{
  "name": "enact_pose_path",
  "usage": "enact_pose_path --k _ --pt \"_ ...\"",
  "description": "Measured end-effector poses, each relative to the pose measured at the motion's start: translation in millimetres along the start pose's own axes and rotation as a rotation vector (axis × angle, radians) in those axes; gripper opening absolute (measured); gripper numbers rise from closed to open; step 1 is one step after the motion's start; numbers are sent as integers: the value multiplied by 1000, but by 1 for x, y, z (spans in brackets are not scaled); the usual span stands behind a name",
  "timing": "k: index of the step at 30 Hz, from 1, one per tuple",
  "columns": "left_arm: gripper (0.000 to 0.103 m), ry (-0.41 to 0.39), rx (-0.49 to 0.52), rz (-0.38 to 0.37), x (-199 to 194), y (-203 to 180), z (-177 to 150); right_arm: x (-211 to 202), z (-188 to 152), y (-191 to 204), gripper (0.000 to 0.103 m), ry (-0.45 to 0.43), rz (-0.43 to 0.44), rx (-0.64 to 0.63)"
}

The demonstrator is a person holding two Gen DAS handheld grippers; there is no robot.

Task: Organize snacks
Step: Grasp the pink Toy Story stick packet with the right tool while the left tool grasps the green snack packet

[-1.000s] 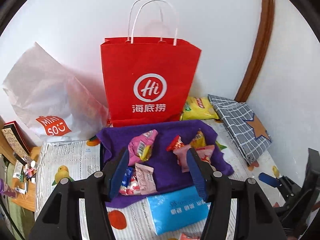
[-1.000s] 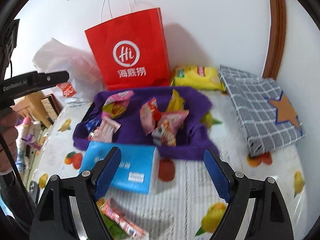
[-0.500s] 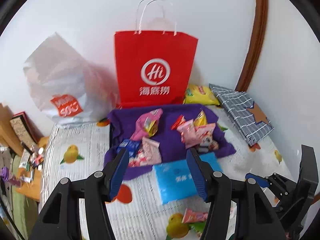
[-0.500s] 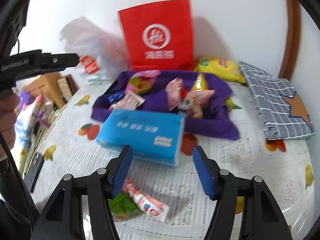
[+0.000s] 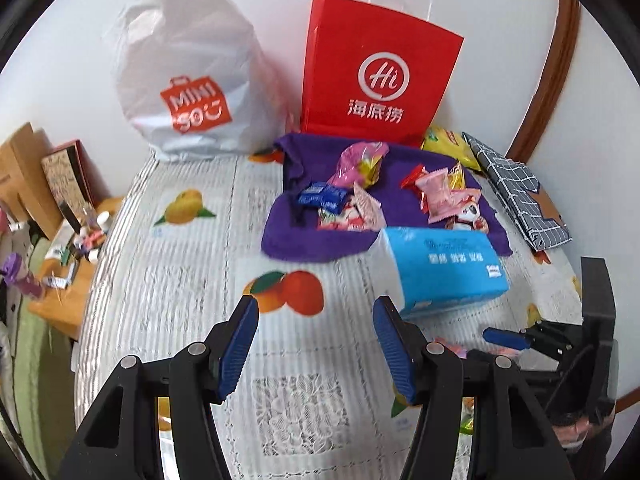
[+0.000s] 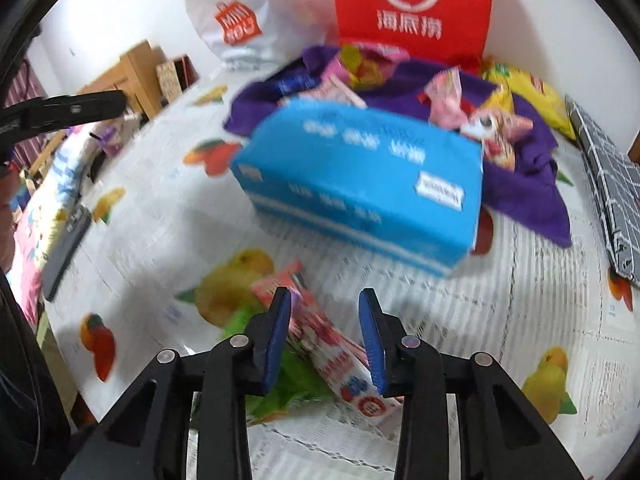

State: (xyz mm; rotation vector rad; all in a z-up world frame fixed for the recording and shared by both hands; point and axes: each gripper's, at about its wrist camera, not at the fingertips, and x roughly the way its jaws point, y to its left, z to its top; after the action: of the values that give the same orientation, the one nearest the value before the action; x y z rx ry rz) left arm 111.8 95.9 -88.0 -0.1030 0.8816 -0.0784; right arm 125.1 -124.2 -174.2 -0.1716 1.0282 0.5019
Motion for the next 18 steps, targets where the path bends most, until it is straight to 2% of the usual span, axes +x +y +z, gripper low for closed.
enact_pose_path --k 4,7,10,12,13,15,18 --pt "57 24 -11 -17 9 3 -8 1 -9 -14 35 33 28 38" --pt "57 41 -15 -35 15 2 -13 2 -15 -13 35 66 53 13" --pt "57 57 -19 -50 20 -2 -16 10 -14 -7 36 72 11 -13" --pt "57 64 -15 -56 22 -6 -17 12 -12 -3 36 46 -9 -22" --pt "57 65 -13 -58 23 -7 -18 14 -11 -2 32 38 -16 -20" --pt "57 70 -7 -61 23 -10 -20 15 -9 -2 19 1 -46 -10" --pt "57 81 9 -62 25 -15 -26 11 -12 -4 19 -30 -86 3"
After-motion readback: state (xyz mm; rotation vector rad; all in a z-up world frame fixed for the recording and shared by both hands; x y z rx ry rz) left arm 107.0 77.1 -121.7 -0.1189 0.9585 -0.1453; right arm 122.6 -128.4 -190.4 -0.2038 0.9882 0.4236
